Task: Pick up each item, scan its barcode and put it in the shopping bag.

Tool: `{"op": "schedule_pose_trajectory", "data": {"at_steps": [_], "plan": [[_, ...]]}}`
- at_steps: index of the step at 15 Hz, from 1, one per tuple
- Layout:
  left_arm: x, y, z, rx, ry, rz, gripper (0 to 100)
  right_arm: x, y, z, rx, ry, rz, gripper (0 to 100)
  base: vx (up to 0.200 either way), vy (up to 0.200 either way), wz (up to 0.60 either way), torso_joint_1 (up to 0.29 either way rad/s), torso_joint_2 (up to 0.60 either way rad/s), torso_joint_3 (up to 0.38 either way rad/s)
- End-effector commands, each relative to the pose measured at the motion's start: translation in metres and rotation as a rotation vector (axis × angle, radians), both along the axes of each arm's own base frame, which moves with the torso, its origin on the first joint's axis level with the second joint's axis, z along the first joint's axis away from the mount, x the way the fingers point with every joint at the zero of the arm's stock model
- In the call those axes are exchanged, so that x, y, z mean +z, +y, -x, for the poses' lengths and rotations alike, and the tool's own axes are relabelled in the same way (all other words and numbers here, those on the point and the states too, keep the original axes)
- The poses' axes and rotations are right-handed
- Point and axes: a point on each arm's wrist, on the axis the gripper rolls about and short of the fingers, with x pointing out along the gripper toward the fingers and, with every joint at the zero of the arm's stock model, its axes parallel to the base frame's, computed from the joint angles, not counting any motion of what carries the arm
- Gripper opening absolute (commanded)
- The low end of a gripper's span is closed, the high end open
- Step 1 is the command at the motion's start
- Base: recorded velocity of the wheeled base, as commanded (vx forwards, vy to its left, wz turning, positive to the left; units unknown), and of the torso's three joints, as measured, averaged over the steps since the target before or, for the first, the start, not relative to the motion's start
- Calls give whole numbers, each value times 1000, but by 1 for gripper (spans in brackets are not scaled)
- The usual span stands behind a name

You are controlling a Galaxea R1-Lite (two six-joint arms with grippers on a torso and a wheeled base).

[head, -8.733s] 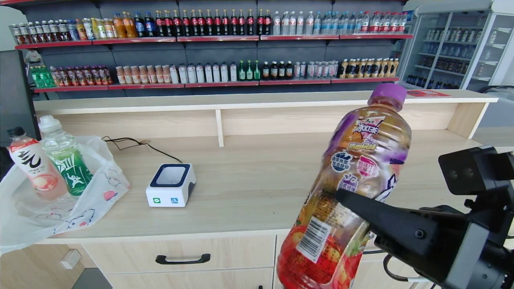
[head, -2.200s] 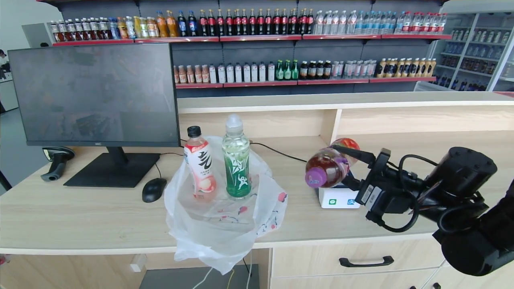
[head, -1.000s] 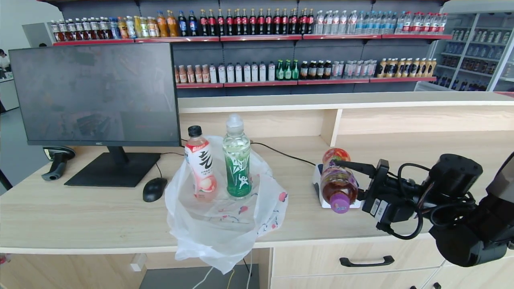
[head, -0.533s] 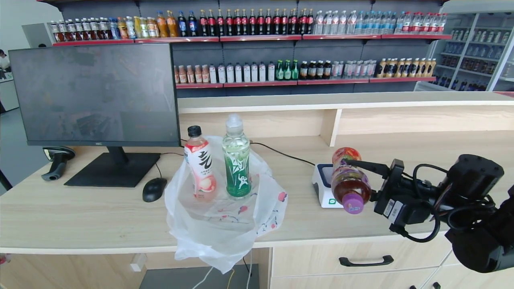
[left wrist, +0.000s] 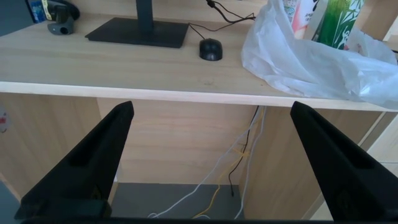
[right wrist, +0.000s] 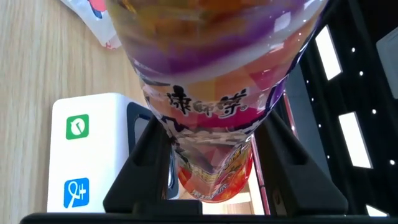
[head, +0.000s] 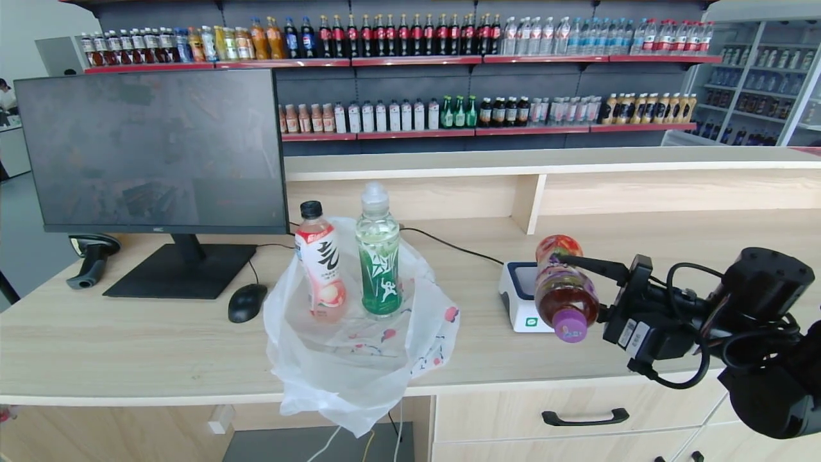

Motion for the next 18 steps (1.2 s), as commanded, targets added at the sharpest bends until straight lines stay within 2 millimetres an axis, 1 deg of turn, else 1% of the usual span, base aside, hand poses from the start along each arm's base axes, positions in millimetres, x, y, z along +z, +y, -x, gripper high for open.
{"op": "schedule_pose_trajectory", "data": {"at_steps": [1, 8, 12, 14, 15, 17, 18], "plan": [[0, 0, 0, 0, -1, 1, 100, -3, 0, -1, -1, 8, 1, 0, 0, 0, 0, 0, 0, 0], [0, 0, 0, 0, -1, 1, 100, -5, 0, -4, -1, 11, 1, 0, 0, 0, 0, 0, 0, 0], [0, 0, 0, 0, -1, 1, 100, 4, 5, 0, 19, 6, -18, 0, 0, 0, 0, 0, 0, 0], [0, 0, 0, 0, -1, 1, 100, 19, 15, 7, 57, 4, -58, 0, 0, 0, 0, 0, 0, 0], [0, 0, 0, 0, -1, 1, 100, 26, 26, 11, 97, 3, -76, 0, 0, 0, 0, 0, 0, 0], [0, 0, 0, 0, -1, -1, 100, 49, 44, 19, 166, -29, -125, 0, 0, 0, 0, 0, 0, 0], [0, 0, 0, 0, -1, 1, 100, 66, 50, 28, 173, -31, -180, 0, 0, 0, 0, 0, 0, 0]]}}
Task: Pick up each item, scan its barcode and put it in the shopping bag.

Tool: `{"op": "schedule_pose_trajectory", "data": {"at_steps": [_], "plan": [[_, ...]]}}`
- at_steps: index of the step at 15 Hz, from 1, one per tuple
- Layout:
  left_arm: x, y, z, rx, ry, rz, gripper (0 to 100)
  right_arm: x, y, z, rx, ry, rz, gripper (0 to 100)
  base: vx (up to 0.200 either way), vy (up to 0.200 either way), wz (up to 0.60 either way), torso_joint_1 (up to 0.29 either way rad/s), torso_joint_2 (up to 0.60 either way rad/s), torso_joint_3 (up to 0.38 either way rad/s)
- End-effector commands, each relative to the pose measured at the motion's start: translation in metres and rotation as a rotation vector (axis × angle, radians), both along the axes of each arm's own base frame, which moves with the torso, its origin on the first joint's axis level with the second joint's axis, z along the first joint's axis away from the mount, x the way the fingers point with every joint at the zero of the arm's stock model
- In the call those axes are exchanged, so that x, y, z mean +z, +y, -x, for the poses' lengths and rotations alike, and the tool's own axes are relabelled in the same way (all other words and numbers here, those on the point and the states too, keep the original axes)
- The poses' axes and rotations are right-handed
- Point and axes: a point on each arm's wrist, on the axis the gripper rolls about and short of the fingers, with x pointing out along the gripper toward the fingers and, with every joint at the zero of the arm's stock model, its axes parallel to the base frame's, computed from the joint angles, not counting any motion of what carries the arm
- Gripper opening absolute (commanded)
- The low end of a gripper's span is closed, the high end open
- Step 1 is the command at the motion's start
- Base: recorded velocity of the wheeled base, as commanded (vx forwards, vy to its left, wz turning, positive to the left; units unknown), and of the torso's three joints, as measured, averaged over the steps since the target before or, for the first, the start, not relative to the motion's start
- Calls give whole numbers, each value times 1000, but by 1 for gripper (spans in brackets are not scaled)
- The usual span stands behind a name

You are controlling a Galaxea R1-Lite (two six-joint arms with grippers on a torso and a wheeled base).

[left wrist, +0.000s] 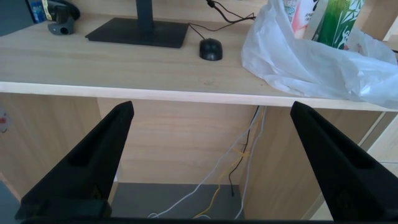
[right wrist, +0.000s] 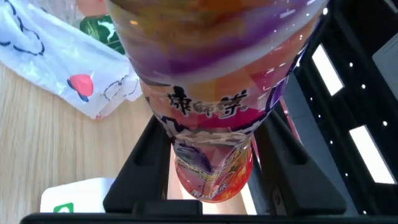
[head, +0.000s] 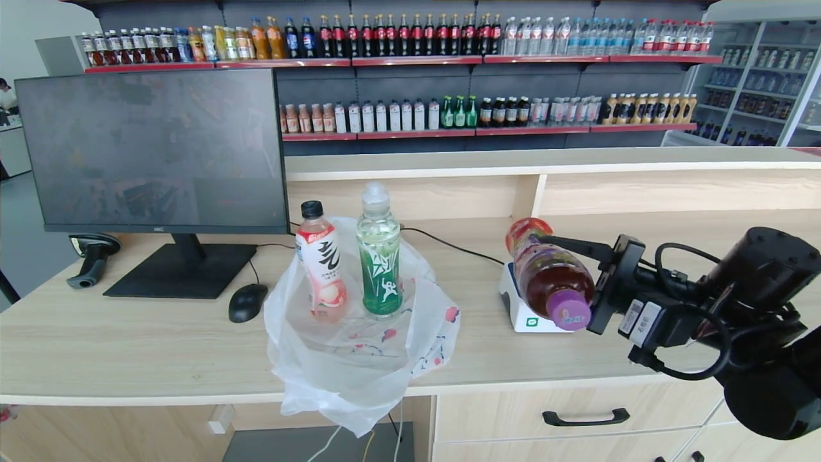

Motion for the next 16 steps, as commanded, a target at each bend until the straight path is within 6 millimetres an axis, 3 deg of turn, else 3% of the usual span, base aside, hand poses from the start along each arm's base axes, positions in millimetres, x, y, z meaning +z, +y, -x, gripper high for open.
{"op": "schedule_pose_trajectory", "data": {"at_steps": [1, 7, 10, 16], "plan": [[0, 0, 0, 0, -1, 0, 100, 33, 10, 21, -8, -25, -95, 0, 0, 0, 0, 0, 0, 0], [0, 0, 0, 0, -1, 0, 100, 58, 36, 55, -34, 109, -325, 0, 0, 0, 0, 0, 0, 0], [0, 0, 0, 0, -1, 0, 100, 55, 32, 66, -74, 289, -470, 0, 0, 0, 0, 0, 0, 0], [0, 0, 0, 0, -1, 0, 100, 48, 28, 68, -84, 610, -743, 0, 0, 0, 0, 0, 0, 0]]}}
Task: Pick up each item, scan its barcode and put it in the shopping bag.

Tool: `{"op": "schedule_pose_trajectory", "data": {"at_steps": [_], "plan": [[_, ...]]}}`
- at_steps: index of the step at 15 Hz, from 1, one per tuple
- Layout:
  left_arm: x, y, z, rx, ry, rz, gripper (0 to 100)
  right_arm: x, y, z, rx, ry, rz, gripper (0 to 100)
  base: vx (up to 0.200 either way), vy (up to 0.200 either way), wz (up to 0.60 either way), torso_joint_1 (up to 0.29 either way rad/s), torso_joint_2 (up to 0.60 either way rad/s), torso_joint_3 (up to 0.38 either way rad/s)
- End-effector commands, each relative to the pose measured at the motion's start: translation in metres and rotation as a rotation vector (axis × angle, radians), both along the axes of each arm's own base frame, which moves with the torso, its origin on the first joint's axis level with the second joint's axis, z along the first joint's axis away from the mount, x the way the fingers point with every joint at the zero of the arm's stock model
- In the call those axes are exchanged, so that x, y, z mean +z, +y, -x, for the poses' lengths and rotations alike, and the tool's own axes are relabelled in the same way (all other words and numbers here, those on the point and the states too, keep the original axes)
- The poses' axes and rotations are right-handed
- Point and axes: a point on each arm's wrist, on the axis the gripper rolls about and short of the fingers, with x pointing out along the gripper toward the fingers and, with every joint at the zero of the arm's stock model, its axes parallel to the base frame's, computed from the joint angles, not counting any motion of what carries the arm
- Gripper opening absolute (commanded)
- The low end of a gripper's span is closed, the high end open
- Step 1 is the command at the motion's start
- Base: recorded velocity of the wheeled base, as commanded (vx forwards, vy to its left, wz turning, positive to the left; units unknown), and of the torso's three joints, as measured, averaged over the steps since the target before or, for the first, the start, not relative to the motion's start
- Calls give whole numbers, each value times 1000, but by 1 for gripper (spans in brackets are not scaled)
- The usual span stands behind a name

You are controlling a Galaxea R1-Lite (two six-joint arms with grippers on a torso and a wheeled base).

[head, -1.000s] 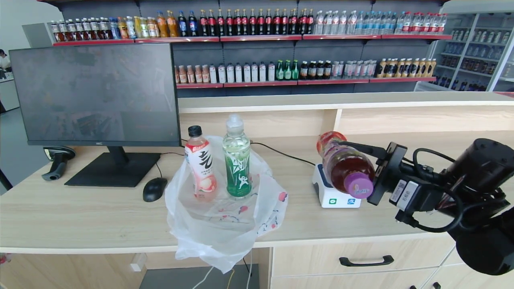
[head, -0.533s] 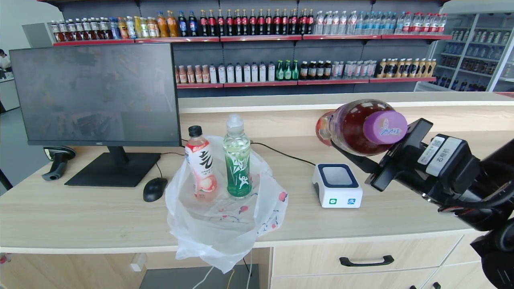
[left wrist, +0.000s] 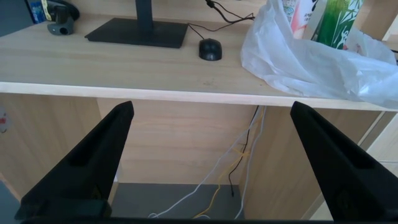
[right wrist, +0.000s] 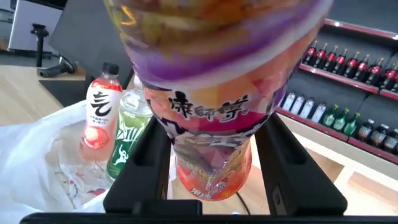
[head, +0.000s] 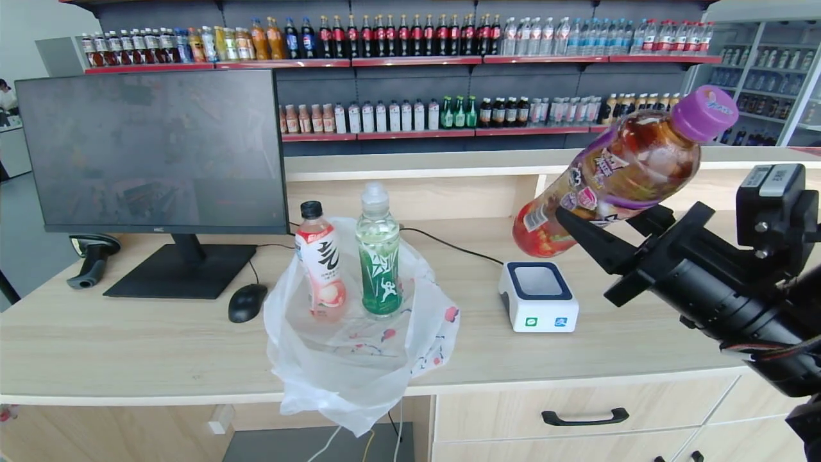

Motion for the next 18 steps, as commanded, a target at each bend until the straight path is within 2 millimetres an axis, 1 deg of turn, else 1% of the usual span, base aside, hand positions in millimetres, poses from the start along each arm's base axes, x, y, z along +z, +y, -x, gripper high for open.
{"op": "schedule_pose_trajectory", "data": {"at_steps": [1, 2, 3, 5, 6, 8, 12, 15, 16, 18], "plan": [[0, 0, 0, 0, -1, 0, 100, -9, -1, 1, -12, 46, 0, 0, 0, 0, 0, 0, 0, 0], [0, 0, 0, 0, -1, 0, 100, -23, -1, 1, -24, 106, 19, 0, 0, 0, 0, 0, 0, 0], [0, 0, 0, 0, -1, 0, 100, -29, -1, 0, -27, 127, 31, 0, 0, 0, 0, 0, 0, 0], [0, 0, 0, 0, -1, 0, 100, -36, 5, -12, -25, 148, 44, 0, 0, 0, 0, 0, 0, 0], [0, 0, 0, 0, -1, 2, 100, -41, 6, -15, -26, 169, 51, 0, 0, 0, 0, 0, 0, 0], [0, 0, 0, 0, -1, 2, 100, -44, 8, -17, -21, 179, 54, 0, 0, 0, 0, 0, 0, 0], [0, 0, 0, 0, -1, 0, 100, -54, 22, -10, 41, 220, 75, 0, 0, 0, 0, 0, 0, 0], [0, 0, 0, 0, -1, 2, 100, -66, 36, -6, 94, 259, 104, 0, 0, 0, 0, 0, 0, 0], [0, 0, 0, 0, -1, 2, 100, -70, 37, -2, 103, 277, 114, 0, 0, 0, 0, 0, 0, 0], [0, 0, 0, 0, -1, 0, 100, -70, 36, -1, 105, 286, 109, 0, 0, 0, 0, 0, 0, 0]]}}
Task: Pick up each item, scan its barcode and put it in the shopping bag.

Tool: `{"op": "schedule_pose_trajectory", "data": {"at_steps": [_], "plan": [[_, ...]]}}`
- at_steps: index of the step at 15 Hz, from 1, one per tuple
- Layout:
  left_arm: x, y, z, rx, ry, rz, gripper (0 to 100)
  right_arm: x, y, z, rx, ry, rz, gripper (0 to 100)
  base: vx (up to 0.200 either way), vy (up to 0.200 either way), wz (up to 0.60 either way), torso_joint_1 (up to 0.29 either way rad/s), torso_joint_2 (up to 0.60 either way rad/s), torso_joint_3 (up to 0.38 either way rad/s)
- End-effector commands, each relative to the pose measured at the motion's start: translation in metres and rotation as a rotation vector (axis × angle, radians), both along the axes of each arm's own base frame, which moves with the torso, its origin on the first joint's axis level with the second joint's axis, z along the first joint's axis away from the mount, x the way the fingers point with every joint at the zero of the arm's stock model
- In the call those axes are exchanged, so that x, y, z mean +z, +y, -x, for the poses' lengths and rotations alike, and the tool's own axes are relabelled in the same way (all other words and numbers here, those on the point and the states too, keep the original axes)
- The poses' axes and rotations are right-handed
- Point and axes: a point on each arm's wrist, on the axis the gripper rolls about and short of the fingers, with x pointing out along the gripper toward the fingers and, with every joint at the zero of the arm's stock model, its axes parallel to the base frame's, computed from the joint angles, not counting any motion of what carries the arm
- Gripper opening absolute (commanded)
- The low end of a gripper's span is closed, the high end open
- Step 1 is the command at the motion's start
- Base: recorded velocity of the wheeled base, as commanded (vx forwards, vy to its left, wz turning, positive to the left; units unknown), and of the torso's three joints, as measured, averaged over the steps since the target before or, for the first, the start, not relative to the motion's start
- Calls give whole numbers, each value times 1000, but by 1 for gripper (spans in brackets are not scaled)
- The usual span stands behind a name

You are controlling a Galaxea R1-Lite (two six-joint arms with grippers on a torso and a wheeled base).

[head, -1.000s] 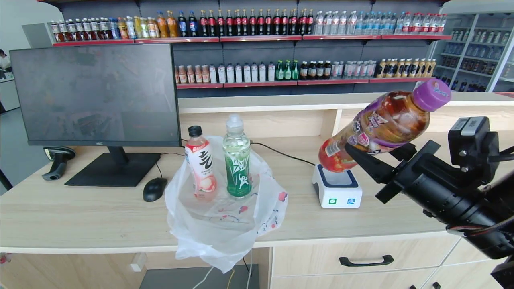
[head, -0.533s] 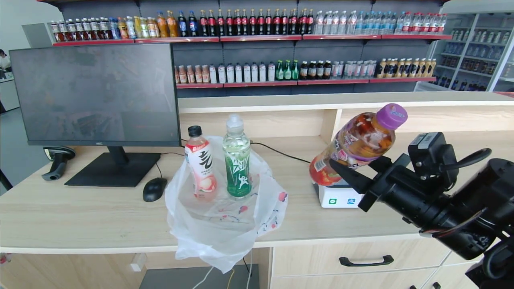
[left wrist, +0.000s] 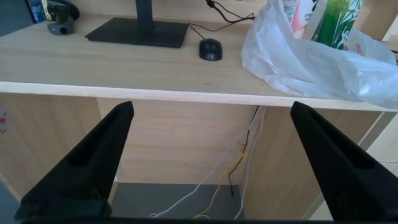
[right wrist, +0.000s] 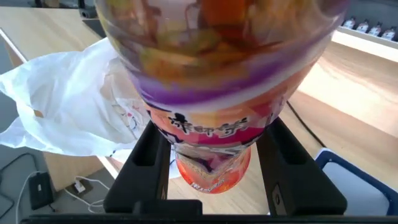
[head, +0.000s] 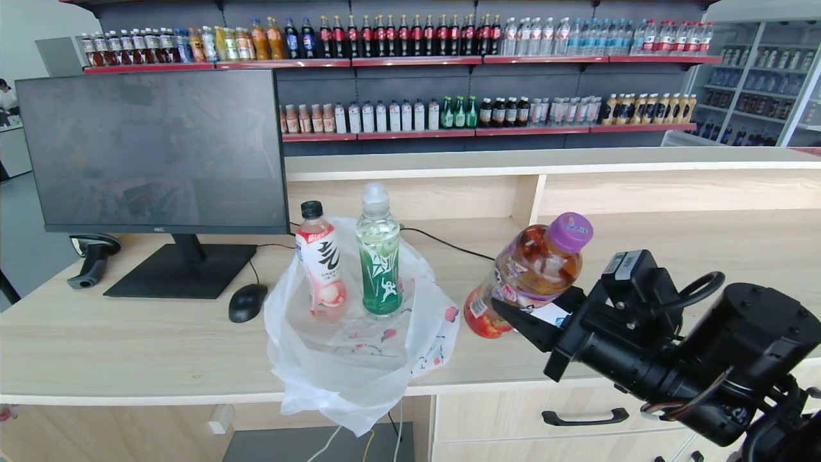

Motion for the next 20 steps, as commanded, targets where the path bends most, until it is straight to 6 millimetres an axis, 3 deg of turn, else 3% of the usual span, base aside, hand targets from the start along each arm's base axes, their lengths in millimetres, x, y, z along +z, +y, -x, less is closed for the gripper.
{"op": "schedule_pose_trajectory", "data": {"at_steps": [1, 5, 11, 14, 20], "plan": [[0, 0, 0, 0, -1, 1, 100, -3, 0, 3, 6, 17, 6, 0, 0, 0, 0, 0, 0, 0], [0, 0, 0, 0, -1, 2, 100, -3, -6, 14, 9, 28, 12, 0, 0, 0, 0, 0, 0, 0], [0, 0, 0, 0, -1, 1, 100, -3, -15, 28, 10, 38, 14, 0, 0, 200, 0, 4, 2, 3], [0, 0, 0, 0, -1, 1, 100, -2, -15, 28, 10, 45, 6, 0, 0, 200, 0, -1, 4, 2], [0, 0, 0, 0, -1, 1, 100, -5, -2, 13, 21, 44, 4, 0, 0, 0, 0, 0, 0, 0]]}}
